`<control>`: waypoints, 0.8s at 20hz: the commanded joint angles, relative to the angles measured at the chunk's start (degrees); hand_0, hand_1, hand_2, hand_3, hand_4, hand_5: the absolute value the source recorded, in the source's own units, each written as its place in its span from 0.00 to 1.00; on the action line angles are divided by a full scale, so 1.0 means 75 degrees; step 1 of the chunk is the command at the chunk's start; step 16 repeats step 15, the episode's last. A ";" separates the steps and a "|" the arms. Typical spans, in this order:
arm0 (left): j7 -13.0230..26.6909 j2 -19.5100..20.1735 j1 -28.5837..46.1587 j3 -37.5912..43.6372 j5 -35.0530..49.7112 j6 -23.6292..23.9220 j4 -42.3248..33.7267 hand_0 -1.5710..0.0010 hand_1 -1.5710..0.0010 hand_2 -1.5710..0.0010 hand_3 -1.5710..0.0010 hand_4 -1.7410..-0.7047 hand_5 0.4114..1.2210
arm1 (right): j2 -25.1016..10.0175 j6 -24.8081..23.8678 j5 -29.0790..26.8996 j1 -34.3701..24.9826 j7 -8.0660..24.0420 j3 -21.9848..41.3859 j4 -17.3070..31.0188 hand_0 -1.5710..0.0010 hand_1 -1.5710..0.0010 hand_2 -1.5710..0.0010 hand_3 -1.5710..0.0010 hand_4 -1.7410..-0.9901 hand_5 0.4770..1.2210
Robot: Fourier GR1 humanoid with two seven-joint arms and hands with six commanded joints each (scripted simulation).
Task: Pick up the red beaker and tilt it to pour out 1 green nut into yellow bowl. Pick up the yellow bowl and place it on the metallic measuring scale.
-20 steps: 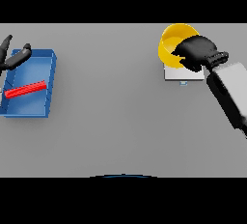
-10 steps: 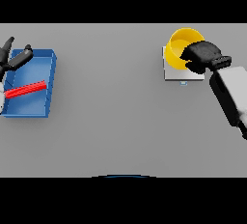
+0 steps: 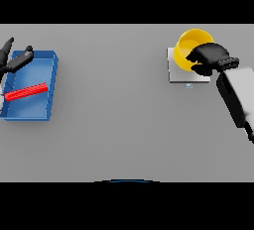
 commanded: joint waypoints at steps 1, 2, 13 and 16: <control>-0.0016 0.0005 0.0001 0.0024 0.0021 -0.0003 0.0018 1.00 1.00 1.00 1.00 0.87 0.45 | 0.0046 0.0096 -0.0089 0.0047 0.0057 -0.0047 -0.0022 0.15 0.28 0.36 0.48 0.20 0.80; 0.0011 -0.0026 -0.0008 -0.0002 -0.0019 0.0041 0.0030 1.00 1.00 1.00 1.00 0.88 0.44 | 0.0056 0.0184 -0.0189 0.0066 0.0059 -0.0124 -0.0032 0.27 0.39 0.46 0.56 0.24 0.72; 0.0043 -0.0005 0.0021 0.0028 0.0024 0.0028 -0.0039 1.00 1.00 1.00 1.00 0.88 0.43 | 0.0036 0.0790 -0.0259 0.0079 0.0315 -0.0055 -0.0168 0.94 0.94 0.95 0.96 0.45 0.43; -0.0034 -0.0039 0.0065 0.0019 0.0005 0.0063 0.0002 1.00 1.00 1.00 1.00 0.88 0.43 | -0.0071 0.0853 -0.0296 0.0158 0.0284 -0.0074 -0.0272 0.96 0.96 0.97 0.97 0.47 0.41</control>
